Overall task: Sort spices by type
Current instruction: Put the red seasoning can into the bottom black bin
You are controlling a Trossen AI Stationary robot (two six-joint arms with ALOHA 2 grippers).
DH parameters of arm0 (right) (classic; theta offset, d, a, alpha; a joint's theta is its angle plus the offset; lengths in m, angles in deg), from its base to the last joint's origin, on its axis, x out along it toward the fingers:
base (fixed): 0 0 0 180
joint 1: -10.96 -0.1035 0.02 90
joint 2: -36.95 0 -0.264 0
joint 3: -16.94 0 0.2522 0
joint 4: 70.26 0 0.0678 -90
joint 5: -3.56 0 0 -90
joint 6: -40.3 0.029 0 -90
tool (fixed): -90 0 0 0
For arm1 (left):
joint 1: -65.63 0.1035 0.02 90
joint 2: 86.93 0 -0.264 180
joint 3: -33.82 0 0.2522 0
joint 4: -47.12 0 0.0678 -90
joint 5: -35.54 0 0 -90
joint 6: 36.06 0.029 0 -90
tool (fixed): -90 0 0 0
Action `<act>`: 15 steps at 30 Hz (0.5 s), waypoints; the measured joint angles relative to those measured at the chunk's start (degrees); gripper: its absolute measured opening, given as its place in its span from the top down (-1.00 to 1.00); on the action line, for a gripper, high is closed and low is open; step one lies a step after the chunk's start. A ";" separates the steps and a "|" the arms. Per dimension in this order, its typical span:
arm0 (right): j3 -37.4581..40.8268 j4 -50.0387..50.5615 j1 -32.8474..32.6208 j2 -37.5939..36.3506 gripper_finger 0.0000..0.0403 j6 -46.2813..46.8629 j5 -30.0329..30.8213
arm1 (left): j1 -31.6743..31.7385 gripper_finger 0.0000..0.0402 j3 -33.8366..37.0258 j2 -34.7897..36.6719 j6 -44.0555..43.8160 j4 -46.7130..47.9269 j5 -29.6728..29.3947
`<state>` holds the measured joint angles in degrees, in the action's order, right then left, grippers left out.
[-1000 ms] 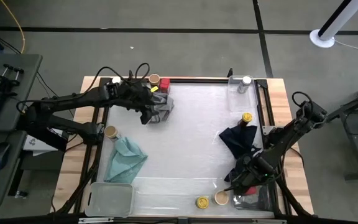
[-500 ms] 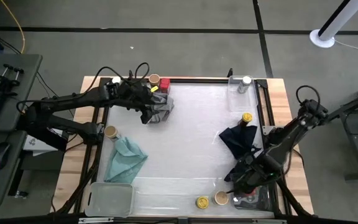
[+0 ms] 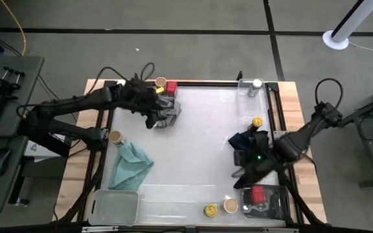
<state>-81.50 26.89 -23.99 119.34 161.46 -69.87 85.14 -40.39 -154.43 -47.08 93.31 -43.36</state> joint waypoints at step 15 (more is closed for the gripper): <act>0.00 -15.32 16.30 0.00 -0.35 -24.78 2.56 | 15.74 -0.08 -32.30 -33.27 15.93 20.72 -16.50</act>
<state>-81.50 11.57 -7.69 119.34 136.68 -67.31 100.88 -72.69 -187.71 -31.15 114.03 -59.86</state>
